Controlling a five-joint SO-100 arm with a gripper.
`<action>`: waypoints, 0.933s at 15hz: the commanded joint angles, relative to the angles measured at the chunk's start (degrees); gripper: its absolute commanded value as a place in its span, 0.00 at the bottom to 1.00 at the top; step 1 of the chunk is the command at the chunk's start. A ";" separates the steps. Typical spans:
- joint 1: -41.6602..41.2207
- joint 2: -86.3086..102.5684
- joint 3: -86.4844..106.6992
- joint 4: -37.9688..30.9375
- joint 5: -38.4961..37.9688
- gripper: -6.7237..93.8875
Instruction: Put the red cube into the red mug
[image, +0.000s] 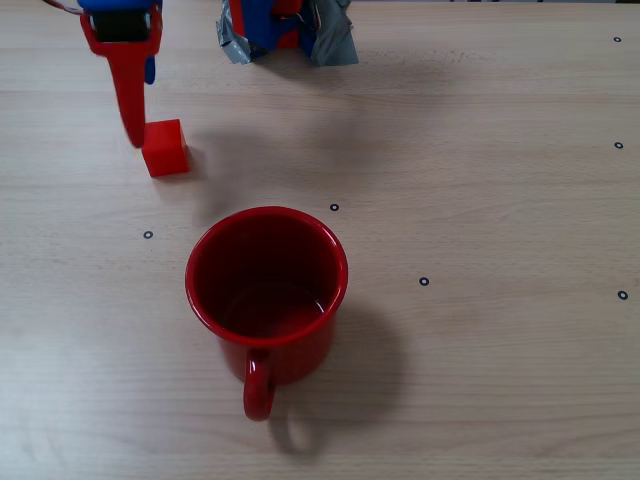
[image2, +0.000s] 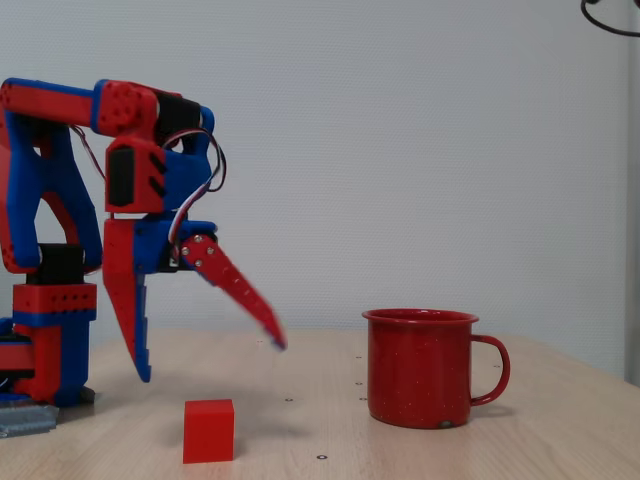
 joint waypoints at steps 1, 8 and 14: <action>1.14 1.41 -3.08 -0.26 0.44 0.60; -0.79 -2.55 -0.88 -4.75 1.49 0.65; -3.60 -7.03 0.97 -5.89 1.14 0.66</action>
